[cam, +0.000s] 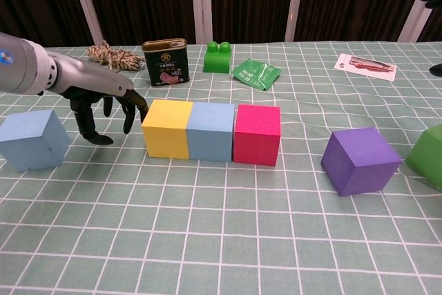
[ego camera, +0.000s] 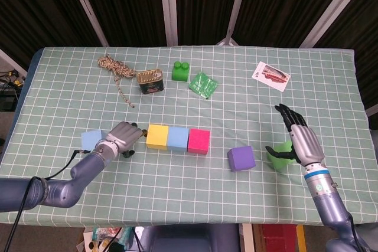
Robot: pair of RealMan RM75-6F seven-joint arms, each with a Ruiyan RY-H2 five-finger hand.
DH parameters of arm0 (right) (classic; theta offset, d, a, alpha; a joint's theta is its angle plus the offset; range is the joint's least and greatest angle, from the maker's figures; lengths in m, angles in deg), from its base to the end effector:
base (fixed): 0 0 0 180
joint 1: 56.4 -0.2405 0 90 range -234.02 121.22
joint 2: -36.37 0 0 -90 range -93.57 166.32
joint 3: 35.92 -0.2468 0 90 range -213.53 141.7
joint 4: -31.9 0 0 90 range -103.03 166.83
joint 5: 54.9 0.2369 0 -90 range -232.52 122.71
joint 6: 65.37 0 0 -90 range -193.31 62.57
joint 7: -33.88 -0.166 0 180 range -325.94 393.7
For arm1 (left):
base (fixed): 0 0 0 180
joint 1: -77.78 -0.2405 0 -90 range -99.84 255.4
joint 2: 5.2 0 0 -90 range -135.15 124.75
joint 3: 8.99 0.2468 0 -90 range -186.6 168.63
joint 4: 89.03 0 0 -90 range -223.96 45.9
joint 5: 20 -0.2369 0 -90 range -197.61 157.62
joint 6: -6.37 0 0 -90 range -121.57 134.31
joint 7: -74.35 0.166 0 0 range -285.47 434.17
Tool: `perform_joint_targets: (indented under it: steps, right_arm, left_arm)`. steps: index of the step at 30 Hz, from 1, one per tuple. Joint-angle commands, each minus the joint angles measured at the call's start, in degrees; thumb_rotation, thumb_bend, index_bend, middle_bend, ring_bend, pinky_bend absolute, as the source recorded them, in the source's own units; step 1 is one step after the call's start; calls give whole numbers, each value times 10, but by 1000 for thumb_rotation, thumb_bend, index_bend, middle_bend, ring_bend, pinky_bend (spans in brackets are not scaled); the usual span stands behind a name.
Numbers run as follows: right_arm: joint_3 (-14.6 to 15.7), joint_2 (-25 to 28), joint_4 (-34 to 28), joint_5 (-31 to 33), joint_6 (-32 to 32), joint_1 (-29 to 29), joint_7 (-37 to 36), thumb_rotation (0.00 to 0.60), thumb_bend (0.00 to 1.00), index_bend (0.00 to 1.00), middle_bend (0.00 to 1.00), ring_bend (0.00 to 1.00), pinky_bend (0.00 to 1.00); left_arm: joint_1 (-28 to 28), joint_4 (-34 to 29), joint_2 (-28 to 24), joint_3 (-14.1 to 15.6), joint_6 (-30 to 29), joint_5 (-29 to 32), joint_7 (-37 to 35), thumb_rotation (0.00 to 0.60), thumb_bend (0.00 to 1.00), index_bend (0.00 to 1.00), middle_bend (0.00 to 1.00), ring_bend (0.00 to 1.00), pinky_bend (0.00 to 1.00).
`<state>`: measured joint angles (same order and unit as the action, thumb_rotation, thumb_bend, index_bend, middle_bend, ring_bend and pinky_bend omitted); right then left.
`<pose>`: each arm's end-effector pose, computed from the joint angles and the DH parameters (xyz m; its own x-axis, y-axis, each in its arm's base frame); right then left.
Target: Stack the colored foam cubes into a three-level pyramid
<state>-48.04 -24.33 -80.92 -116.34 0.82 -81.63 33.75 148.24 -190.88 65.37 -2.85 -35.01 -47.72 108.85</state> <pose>-0.1924 -0.3064 0.0979 0.0220 -0.1935 0.9809 -0.9993 -0.0328 0.0160 -0.1162 0.3597 -0.0260 0.7074 0.5042 0.4953 0.7062 -0.4762 -0.5239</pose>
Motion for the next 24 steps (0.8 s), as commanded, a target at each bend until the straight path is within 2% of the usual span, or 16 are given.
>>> perform_joint_targets:
  steps: [1, 24]
  right_arm:
    - [0, 0, 0, -1, 0, 0, 0, 600, 253, 0, 0, 0, 0]
    - [-4, 2, -5, -5, -1, 4, -1, 600, 252, 0, 0, 0, 0]
  left_arm:
    - [2, -2, 0, 1, -2, -2, -1, 600, 489, 237, 317, 170, 267]
    - [16, -3, 19, 4, -13, -1, -4, 600, 490, 240, 316, 170, 267]
